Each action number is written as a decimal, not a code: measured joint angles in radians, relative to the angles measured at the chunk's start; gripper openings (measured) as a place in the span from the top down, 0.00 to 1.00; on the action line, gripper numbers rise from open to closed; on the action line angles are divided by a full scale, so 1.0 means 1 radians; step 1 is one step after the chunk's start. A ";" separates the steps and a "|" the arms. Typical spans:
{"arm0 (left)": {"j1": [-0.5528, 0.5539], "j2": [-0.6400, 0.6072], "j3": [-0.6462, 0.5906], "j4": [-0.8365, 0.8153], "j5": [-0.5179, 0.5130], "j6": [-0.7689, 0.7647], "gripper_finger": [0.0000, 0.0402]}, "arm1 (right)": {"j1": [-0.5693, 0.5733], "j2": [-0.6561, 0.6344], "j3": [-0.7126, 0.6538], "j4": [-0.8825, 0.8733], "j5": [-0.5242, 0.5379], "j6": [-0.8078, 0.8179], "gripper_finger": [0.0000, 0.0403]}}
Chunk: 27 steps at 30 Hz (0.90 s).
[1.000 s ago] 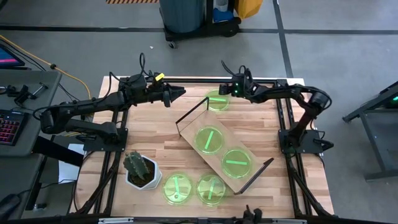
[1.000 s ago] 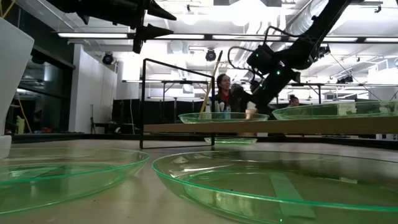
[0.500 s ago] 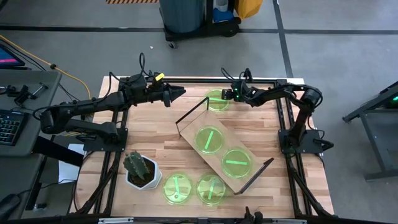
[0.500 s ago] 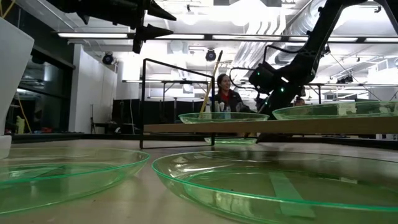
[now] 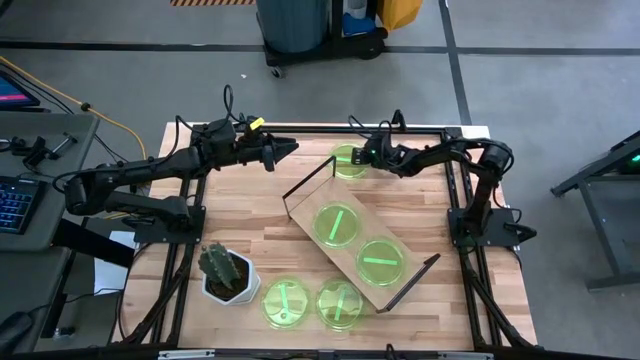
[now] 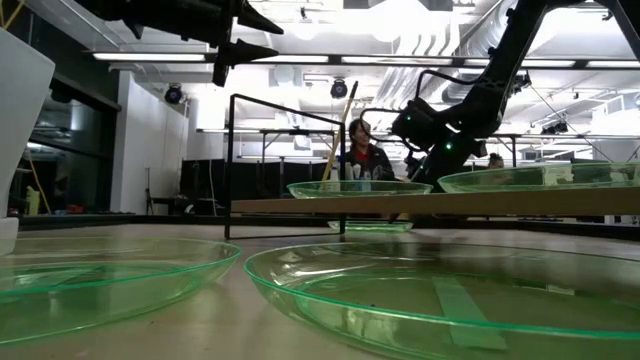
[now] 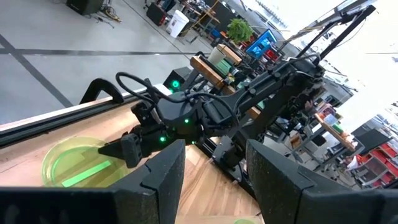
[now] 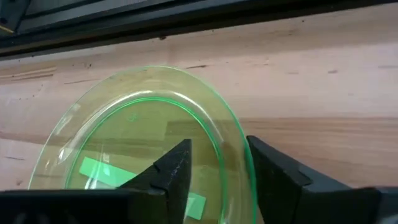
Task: Place and stack plates onto a shelf
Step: Stack the top center transparent green plate on top of the left transparent green plate on the shelf
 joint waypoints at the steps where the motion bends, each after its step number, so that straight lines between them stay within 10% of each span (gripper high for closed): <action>1: 0.000 0.000 0.000 0.000 0.000 0.000 0.60 | 0.001 0.000 0.000 -0.009 0.000 0.010 0.68; 7: 0.000 0.000 0.000 0.000 0.000 0.016 0.60 | -0.001 -0.006 0.001 -0.084 -0.020 0.043 0.97; 27: 0.000 0.000 0.000 0.009 -0.008 0.010 0.60 | -0.125 -0.314 -0.053 -0.275 -0.290 -0.249 1.00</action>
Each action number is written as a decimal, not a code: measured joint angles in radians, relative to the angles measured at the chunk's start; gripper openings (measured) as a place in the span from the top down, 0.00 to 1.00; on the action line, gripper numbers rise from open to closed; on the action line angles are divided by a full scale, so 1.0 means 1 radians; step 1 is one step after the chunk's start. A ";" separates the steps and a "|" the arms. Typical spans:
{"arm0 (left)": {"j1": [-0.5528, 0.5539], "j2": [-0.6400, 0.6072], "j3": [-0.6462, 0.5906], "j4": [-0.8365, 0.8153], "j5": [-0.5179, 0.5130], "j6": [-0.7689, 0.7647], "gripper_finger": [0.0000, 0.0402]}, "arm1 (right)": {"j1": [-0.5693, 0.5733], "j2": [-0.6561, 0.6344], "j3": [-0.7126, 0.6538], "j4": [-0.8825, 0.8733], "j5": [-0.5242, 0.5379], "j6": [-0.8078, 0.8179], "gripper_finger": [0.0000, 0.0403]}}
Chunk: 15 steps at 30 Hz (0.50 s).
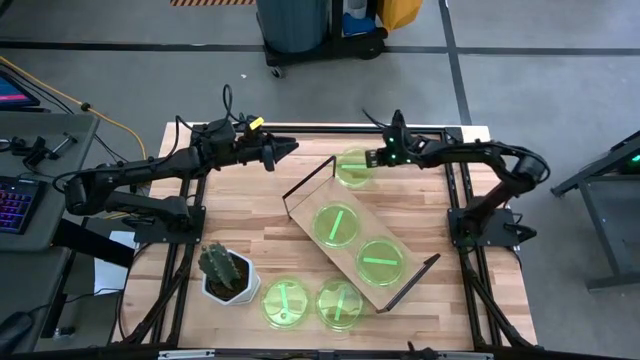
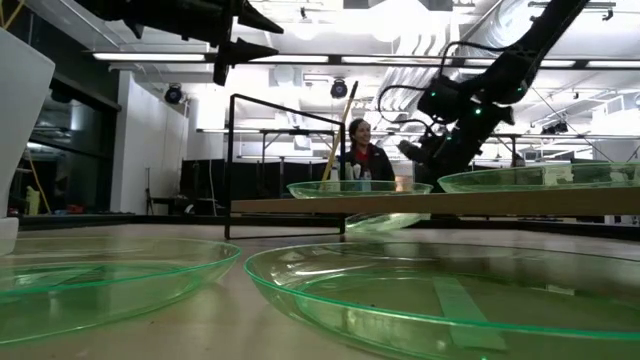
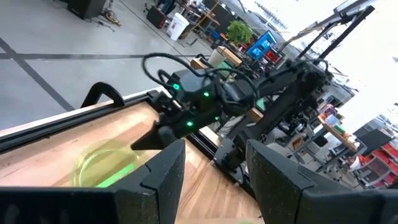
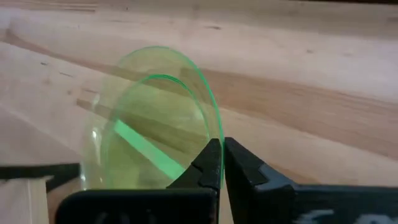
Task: Place and stack plates onto a shelf
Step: Stack the top center transparent green plate on top of the left transparent green plate on the shelf
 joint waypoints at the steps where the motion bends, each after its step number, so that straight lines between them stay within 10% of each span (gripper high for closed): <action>1: 0.000 0.000 0.000 0.003 -0.005 -0.002 0.60 | -0.003 -0.018 -0.020 0.006 0.000 0.000 1.00; 15: 0.000 0.000 0.000 0.014 -0.044 -0.002 0.60 | -0.032 -0.301 -0.343 0.232 -0.039 0.176 1.00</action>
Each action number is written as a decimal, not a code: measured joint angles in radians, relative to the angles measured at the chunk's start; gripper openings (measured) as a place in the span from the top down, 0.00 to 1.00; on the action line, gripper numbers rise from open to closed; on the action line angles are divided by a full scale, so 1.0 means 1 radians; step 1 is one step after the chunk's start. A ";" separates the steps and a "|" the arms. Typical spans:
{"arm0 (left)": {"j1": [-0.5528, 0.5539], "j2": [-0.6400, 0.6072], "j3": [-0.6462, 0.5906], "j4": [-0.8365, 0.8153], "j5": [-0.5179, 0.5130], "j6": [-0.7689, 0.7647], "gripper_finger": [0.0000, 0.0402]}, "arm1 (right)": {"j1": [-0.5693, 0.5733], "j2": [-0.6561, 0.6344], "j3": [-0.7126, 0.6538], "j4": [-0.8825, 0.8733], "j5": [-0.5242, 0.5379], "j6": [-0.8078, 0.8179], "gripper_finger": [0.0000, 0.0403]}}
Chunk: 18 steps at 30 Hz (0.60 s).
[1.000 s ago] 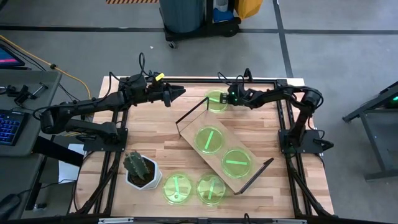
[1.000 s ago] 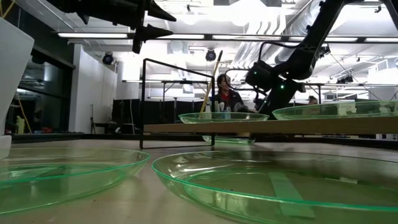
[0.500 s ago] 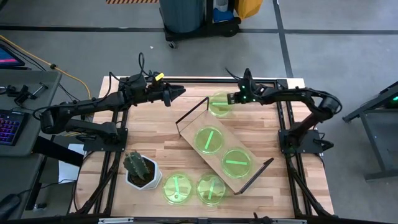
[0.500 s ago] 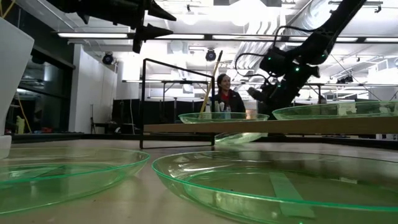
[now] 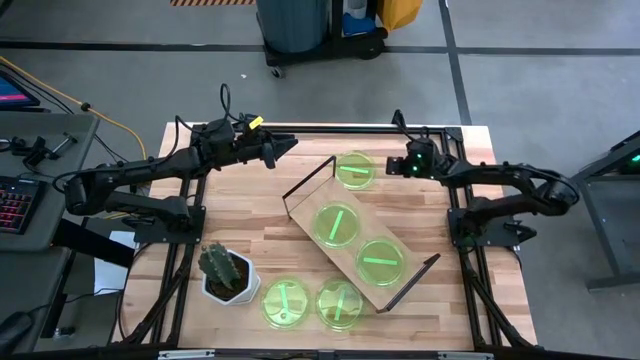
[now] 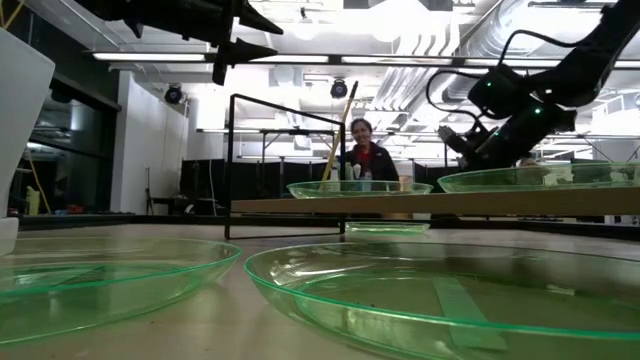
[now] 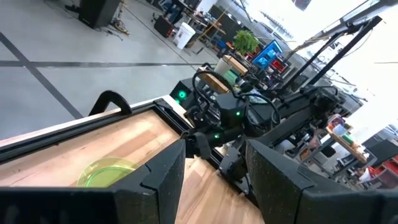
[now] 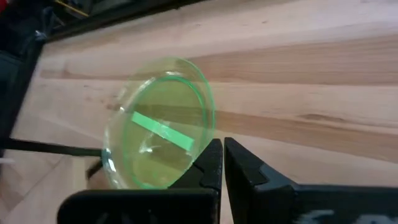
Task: Place and stack plates onto a shelf
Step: Stack the top center transparent green plate on top of the left transparent green plate on the shelf
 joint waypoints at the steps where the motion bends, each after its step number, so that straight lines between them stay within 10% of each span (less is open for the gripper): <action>1: 0.000 0.000 0.000 0.000 0.000 0.000 0.60 | 0.000 -0.004 0.000 0.004 -0.002 0.003 1.00; 18: 0.000 0.000 0.000 0.007 -0.002 -0.002 0.60 | 0.001 -0.007 0.000 0.109 -0.025 0.028 1.00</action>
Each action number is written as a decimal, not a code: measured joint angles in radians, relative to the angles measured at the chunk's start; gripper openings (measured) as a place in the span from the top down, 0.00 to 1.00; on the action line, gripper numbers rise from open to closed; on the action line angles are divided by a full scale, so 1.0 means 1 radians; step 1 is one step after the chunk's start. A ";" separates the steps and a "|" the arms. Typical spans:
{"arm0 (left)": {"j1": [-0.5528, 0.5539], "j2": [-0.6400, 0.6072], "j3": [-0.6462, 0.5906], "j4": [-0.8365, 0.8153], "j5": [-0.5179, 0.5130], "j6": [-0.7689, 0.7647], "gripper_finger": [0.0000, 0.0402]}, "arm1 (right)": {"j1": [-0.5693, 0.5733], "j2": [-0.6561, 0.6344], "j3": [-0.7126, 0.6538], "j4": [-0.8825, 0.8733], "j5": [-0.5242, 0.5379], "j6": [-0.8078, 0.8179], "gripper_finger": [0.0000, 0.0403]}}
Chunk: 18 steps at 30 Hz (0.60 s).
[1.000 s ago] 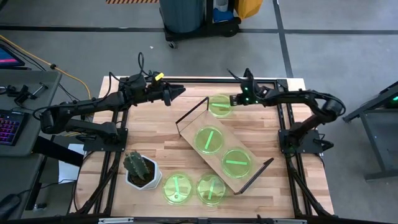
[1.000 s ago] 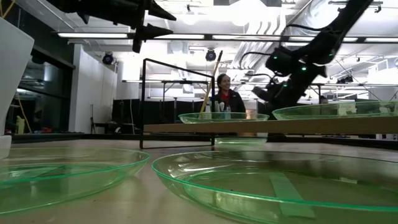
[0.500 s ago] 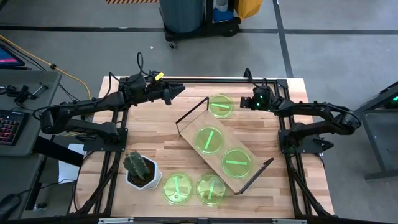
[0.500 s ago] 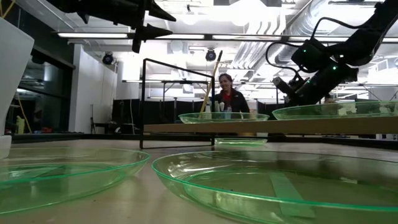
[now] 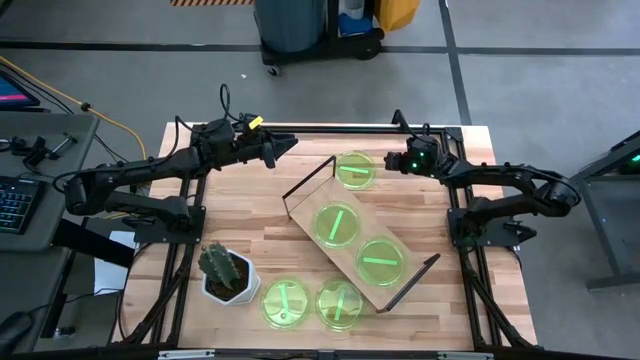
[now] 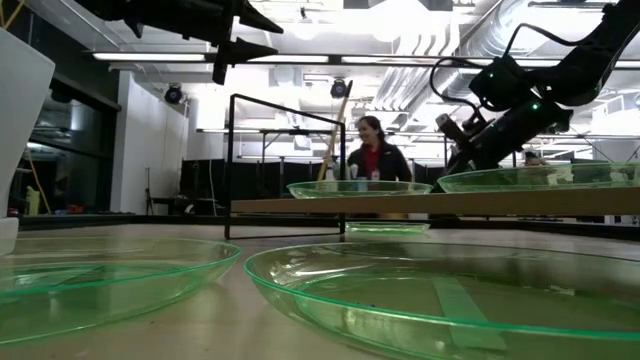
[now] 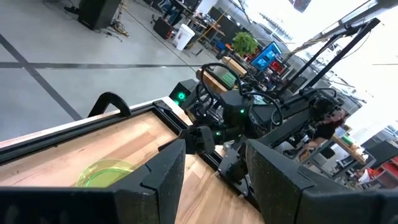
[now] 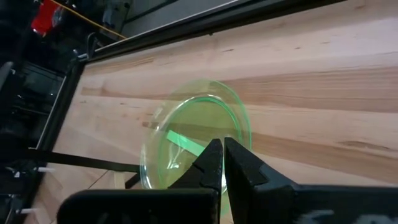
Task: Place and stack plates onto a shelf
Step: Stack the top center transparent green plate on top of the left transparent green plate on the shelf
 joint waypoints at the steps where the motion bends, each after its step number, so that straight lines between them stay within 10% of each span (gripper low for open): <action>1: 0.000 0.000 0.000 0.000 0.000 0.000 0.60 | 0.000 0.000 0.000 0.002 0.000 0.000 1.00; 18: 0.000 0.000 0.000 0.002 0.000 0.002 0.60 | 0.000 0.000 0.000 0.007 -0.029 0.001 1.00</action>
